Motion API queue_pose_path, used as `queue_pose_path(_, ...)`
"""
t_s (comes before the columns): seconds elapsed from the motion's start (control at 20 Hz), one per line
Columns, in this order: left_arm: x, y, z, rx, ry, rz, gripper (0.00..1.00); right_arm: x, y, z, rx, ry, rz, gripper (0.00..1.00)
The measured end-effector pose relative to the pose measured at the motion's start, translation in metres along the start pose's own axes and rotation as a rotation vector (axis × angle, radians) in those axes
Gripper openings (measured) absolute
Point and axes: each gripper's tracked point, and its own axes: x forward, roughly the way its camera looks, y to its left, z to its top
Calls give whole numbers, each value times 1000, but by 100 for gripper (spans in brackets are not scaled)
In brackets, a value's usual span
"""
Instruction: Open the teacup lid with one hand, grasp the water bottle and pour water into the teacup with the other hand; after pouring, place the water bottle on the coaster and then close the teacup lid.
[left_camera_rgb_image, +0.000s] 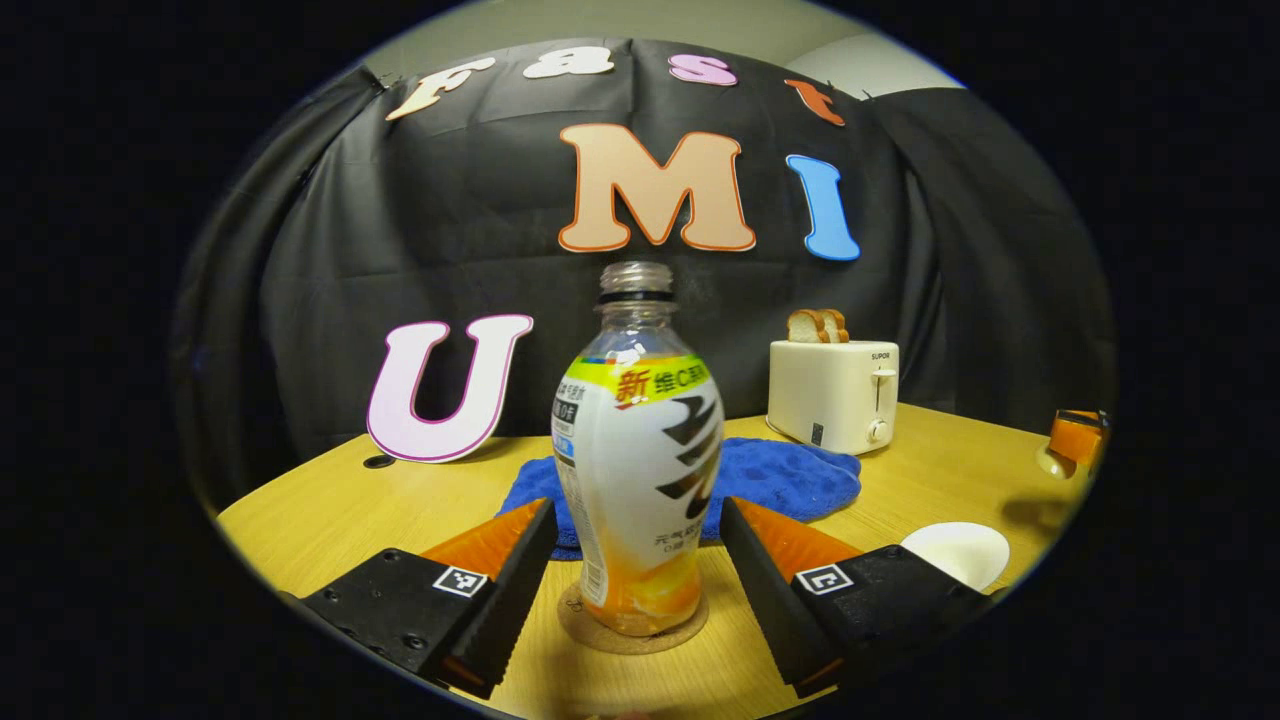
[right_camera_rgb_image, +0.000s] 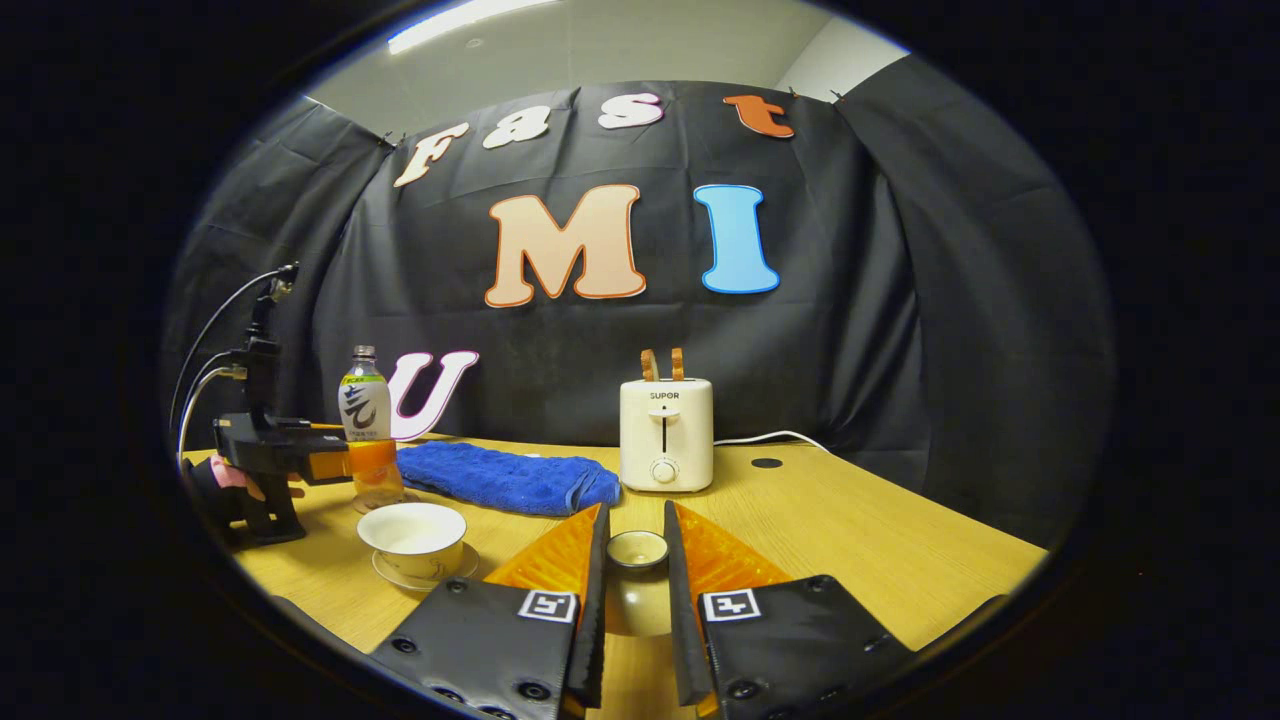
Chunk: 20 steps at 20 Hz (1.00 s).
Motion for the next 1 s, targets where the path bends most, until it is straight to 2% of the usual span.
queue_pose_path(0.3, -42, 0, 5, 29, -47, 38, 95, 0, -1, 1, 0, -2, -4, 31)
queue_pose_path(0.5, -75, 11, 7, 12, -71, 85, 96, 0, 5, 1, 1, -1, 5, 31)
queue_pose_path(0.7, -101, 39, 6, -25, -77, 194, 96, 4, 29, -1, 2, 3, 63, 32)
queue_pose_path(0.8, -110, 52, 5, -22, -76, 255, 99, 7, 50, -1, 5, 5, 119, 31)
queue_pose_path(0.9, -117, 59, 4, -23, -73, 298, 96, 12, 71, -2, 8, 7, 184, 31)
queue_pose_path(0.95, -120, 61, 4, -24, -74, 314, 99, 14, 82, -3, 9, 8, 213, 31)
queue_pose_path(1.0, -122, 63, 3, -23, -71, 330, 96, 17, 91, -2, 9, 10, 235, 31)
